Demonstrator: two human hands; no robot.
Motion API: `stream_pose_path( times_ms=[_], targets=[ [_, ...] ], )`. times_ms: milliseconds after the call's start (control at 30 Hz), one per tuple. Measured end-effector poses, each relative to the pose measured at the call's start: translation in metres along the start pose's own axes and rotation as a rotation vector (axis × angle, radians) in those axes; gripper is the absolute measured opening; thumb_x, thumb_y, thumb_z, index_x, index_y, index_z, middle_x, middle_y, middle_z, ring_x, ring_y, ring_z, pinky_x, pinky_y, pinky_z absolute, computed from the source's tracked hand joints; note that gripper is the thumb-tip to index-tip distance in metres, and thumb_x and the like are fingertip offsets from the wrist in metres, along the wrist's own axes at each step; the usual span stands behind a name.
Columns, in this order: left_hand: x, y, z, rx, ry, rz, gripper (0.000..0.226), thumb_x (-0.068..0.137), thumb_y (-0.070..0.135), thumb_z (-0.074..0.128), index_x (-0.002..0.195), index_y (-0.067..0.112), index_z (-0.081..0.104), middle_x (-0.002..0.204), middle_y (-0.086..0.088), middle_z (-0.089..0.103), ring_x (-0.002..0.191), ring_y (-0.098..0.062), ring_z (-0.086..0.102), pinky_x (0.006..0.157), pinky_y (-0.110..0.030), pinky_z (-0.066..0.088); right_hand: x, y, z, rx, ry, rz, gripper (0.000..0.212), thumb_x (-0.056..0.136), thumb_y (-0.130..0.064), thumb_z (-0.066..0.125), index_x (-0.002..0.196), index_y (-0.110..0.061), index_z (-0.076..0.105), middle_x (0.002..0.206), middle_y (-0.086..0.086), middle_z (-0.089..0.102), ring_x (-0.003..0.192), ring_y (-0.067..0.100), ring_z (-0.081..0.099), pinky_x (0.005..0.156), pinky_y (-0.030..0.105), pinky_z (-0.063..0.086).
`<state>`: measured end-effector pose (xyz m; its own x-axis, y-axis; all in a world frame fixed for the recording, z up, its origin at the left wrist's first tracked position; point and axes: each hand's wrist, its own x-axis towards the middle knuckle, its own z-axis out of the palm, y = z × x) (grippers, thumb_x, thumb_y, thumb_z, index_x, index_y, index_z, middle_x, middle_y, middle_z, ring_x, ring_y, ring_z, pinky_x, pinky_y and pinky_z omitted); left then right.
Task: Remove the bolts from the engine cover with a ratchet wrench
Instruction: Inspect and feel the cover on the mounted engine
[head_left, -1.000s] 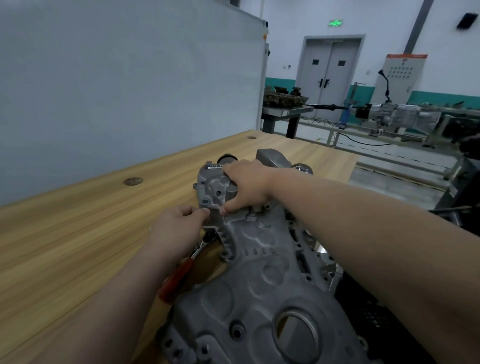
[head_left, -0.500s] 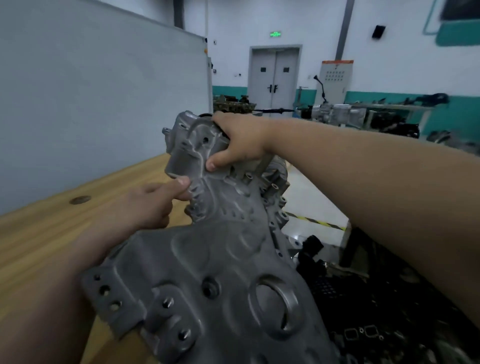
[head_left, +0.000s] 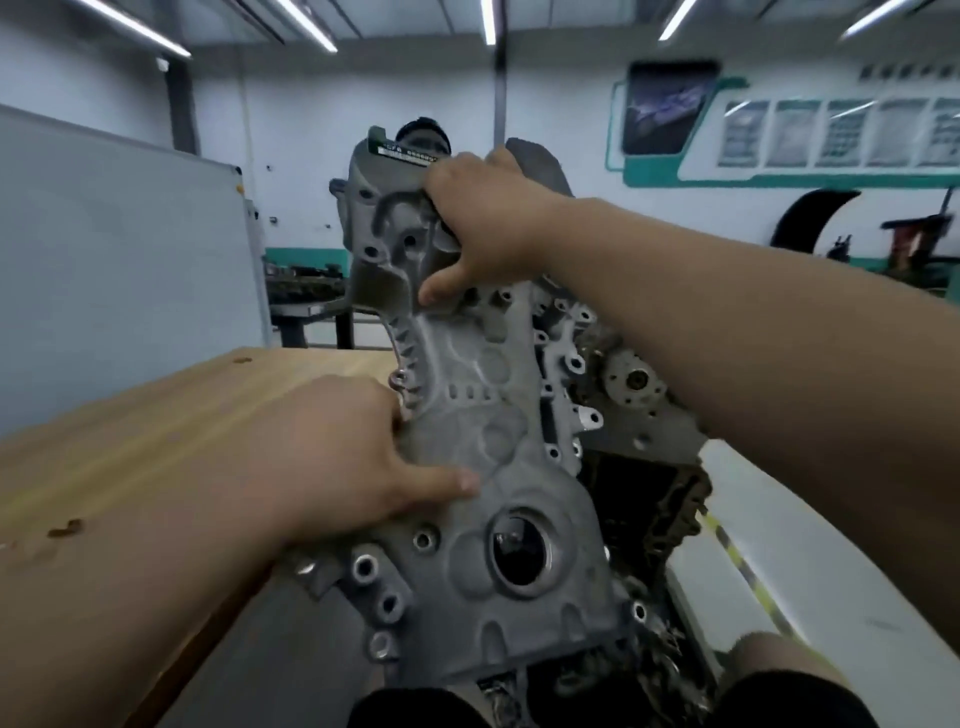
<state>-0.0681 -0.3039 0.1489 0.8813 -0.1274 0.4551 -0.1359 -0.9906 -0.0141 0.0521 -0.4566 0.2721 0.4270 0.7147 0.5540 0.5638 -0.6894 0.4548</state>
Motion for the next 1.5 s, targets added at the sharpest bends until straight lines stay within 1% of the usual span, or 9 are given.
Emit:
stream_pose_path(
  times_ms=[167, 333, 500, 700, 800, 967, 1167, 1300, 1500],
  targets=[
    [0.006, 0.072, 0.082, -0.023, 0.488, 0.356, 0.037, 0.07, 0.051, 0.077, 0.07, 0.016, 0.064, 0.066, -0.001, 0.058, 0.057, -0.022, 0.058, 0.041, -0.029, 0.045, -0.074, 0.029, 0.001, -0.149, 0.024, 0.101, 0.094, 0.065, -0.075, 0.067, 0.127, -0.008, 0.044, 0.127, 0.011, 0.049, 0.118, 0.03, 0.042, 0.098, 0.044, 0.033],
    [0.058, 0.102, 0.16, -0.134, 0.648, 0.43, 0.034, 0.084, 0.044, 0.057, 0.063, 0.017, 0.061, 0.058, 0.001, 0.051, 0.052, -0.018, 0.053, 0.044, -0.029, 0.04, -0.114, 0.055, 0.033, -0.338, 0.17, 0.024, 0.082, 0.063, -0.066, 0.074, 0.112, -0.003, 0.057, 0.111, 0.015, 0.06, 0.101, 0.033, 0.057, 0.086, 0.043, 0.043],
    [0.107, 0.137, 0.205, -0.124, 0.577, 0.514, 0.035, 0.073, 0.044, 0.066, 0.056, 0.016, 0.056, 0.052, -0.001, 0.05, 0.046, -0.021, 0.054, 0.037, -0.025, 0.036, -0.147, 0.087, 0.077, -0.438, 0.186, 0.036, 0.073, 0.063, -0.063, 0.075, 0.105, -0.005, 0.065, 0.101, 0.012, 0.065, 0.088, 0.031, 0.061, 0.074, 0.038, 0.049],
    [0.134, 0.174, 0.243, -0.029, 0.096, 0.485, 0.051, 0.06, 0.059, 0.078, 0.074, 0.013, 0.062, 0.071, -0.005, 0.063, 0.062, -0.02, 0.064, 0.041, -0.022, 0.037, -0.184, 0.1, 0.128, -0.512, 0.259, -0.016, 0.033, 0.079, -0.032, 0.067, 0.101, -0.008, 0.068, 0.088, 0.007, 0.064, 0.073, 0.026, 0.057, 0.061, 0.033, 0.044],
    [0.134, 0.186, 0.262, 0.048, -0.133, 0.351, 0.05, 0.092, 0.056, 0.044, 0.112, 0.011, 0.05, 0.11, -0.009, 0.06, 0.097, -0.027, 0.062, 0.063, -0.031, 0.042, -0.196, 0.095, 0.147, -0.572, 0.31, -0.045, 0.025, 0.086, -0.015, 0.052, 0.103, -0.009, 0.069, 0.088, 0.005, 0.065, 0.069, 0.023, 0.055, 0.059, 0.032, 0.039],
    [0.115, 0.205, 0.273, -0.167, -0.391, 0.005, 0.041, 0.099, 0.047, 0.041, 0.1, 0.011, 0.06, 0.092, -0.004, 0.068, 0.082, -0.021, 0.067, 0.058, -0.028, 0.047, -0.21, 0.098, 0.166, -0.441, 0.369, 0.118, 0.051, 0.074, -0.039, 0.074, 0.108, -0.006, 0.056, 0.09, 0.008, 0.066, 0.071, 0.027, 0.059, 0.063, 0.033, 0.045],
    [0.115, 0.196, 0.271, -0.802, -0.561, -0.301, 0.059, 0.09, 0.061, 0.05, 0.081, 0.004, 0.065, 0.08, -0.014, 0.067, 0.085, -0.033, 0.065, 0.066, -0.029, 0.043, -0.212, 0.097, 0.166, -0.29, 0.453, 0.285, 0.078, 0.062, -0.061, 0.077, 0.109, -0.008, 0.044, 0.089, 0.01, 0.065, 0.074, 0.028, 0.06, 0.065, 0.033, 0.045],
    [0.118, 0.185, 0.263, -1.328, -0.829, -0.588, 0.081, 0.082, 0.074, 0.042, 0.099, -0.001, 0.066, 0.052, 0.0, 0.036, 0.039, -0.012, 0.033, 0.042, -0.02, 0.028, -0.213, 0.097, 0.171, -0.3, 0.5, 0.254, 0.077, 0.064, -0.061, 0.076, 0.109, -0.007, 0.045, 0.09, 0.01, 0.065, 0.073, 0.028, 0.058, 0.064, 0.033, 0.043],
    [0.133, 0.191, 0.262, -2.071, -0.922, -1.032, 0.115, 0.036, 0.092, 0.039, 0.097, -0.003, 0.06, 0.046, 0.006, 0.021, 0.029, -0.007, 0.02, 0.028, -0.013, 0.016, -0.213, 0.102, 0.177, -0.308, 0.517, 0.196, 0.069, 0.066, -0.055, 0.074, 0.109, -0.007, 0.048, 0.09, 0.008, 0.064, 0.075, 0.027, 0.055, 0.063, 0.036, 0.041]
  ],
)
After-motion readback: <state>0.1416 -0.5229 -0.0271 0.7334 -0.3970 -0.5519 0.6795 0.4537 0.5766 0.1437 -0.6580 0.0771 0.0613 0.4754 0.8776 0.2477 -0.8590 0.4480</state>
